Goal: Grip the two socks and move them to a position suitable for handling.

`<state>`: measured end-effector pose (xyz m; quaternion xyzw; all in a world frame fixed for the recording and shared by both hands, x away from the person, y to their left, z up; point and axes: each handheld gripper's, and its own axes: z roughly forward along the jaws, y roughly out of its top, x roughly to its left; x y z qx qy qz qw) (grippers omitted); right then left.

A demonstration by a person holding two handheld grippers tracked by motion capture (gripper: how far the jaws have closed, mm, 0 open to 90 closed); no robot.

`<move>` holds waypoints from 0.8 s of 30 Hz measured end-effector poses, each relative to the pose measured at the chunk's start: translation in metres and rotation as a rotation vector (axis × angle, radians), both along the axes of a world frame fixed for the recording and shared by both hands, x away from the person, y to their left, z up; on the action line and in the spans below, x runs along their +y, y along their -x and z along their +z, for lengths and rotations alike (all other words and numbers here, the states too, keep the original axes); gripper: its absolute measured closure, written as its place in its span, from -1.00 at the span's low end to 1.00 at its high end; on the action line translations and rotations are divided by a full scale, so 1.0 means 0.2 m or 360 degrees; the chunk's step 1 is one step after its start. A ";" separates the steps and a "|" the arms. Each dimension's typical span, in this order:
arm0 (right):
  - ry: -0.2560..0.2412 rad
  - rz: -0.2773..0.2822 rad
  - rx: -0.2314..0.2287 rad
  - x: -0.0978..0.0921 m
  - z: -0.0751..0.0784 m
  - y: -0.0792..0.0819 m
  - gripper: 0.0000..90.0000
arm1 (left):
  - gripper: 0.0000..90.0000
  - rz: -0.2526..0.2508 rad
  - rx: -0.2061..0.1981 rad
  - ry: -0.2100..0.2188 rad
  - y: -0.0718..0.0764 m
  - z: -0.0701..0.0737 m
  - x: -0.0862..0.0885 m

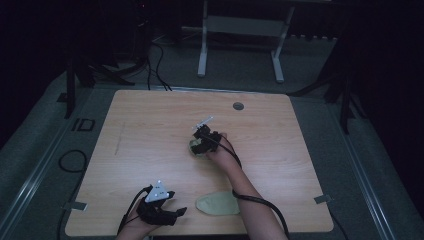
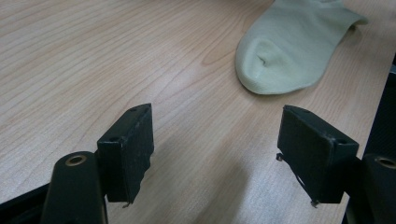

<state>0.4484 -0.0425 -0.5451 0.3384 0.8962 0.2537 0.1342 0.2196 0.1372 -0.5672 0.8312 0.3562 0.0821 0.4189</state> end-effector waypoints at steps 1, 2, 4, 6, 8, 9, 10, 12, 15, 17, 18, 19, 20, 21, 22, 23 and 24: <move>0.0015 0.0012 0.0003 0.01 -0.01 0.00 -0.18 | -0.40 0.0002 -0.0001 -0.0004 0.00 0.00 0.00; 0.0018 0.0019 -0.0007 0.01 -0.01 0.01 -0.17 | -0.40 0.0001 0.0002 -0.0003 0.00 0.00 0.00; 0.0014 0.0023 0.0007 0.01 -0.01 0.01 -0.07 | -0.40 0.0008 -0.0001 -0.0004 0.00 -0.01 0.00; 0.0014 0.0032 0.0014 0.01 -0.01 0.01 -0.03 | -0.40 0.0016 0.0000 0.0001 0.00 0.00 0.01; 0.0020 0.0066 0.0013 0.01 0.00 0.03 0.20 | -0.40 0.0019 -0.0001 0.0001 0.00 0.00 0.01; 0.0026 0.0077 0.0011 0.02 0.00 0.03 0.30 | -0.40 0.0020 -0.0004 -0.0003 0.00 0.00 0.01; 0.0034 0.0081 0.0009 0.02 0.00 0.03 0.40 | -0.40 0.0025 -0.0005 -0.0005 0.00 0.00 0.01; 0.0063 0.0089 -0.0010 0.02 0.00 0.04 0.65 | -0.40 0.0021 0.0002 0.0001 0.00 0.00 0.01; 0.0080 0.0089 -0.0040 0.02 0.00 0.05 0.83 | -0.39 0.0022 0.0003 0.0005 0.00 -0.01 0.01; 0.0065 0.0063 -0.0029 0.01 0.01 0.05 0.86 | -0.40 0.0016 0.0004 0.0004 0.00 -0.01 0.01; 0.0063 0.0058 -0.0037 0.00 0.02 0.05 0.86 | -0.40 0.0009 0.0007 0.0004 0.00 -0.01 0.01; 0.0067 0.0053 -0.0046 0.00 0.03 0.06 0.86 | -0.40 0.0010 0.0004 -0.0003 0.00 -0.01 0.01; 0.0057 0.0053 -0.0045 -0.01 0.04 0.06 0.86 | -0.40 0.0009 0.0006 -0.0002 -0.01 -0.01 0.01; 0.0030 0.0048 -0.0040 -0.02 0.06 0.07 0.86 | -0.40 0.0006 0.0009 0.0000 -0.01 -0.01 0.01; 0.0030 0.0048 -0.0040 -0.02 0.06 0.07 0.86 | -0.40 0.0006 0.0009 0.0000 -0.01 -0.01 0.01; 0.0027 0.0039 -0.0047 -0.03 0.07 0.07 0.86 | -0.40 0.0007 0.0008 -0.0004 -0.01 -0.01 0.00; 0.0014 0.0039 -0.0049 -0.05 0.10 0.09 0.86 | -0.40 0.0006 0.0012 -0.0003 -0.01 -0.01 0.00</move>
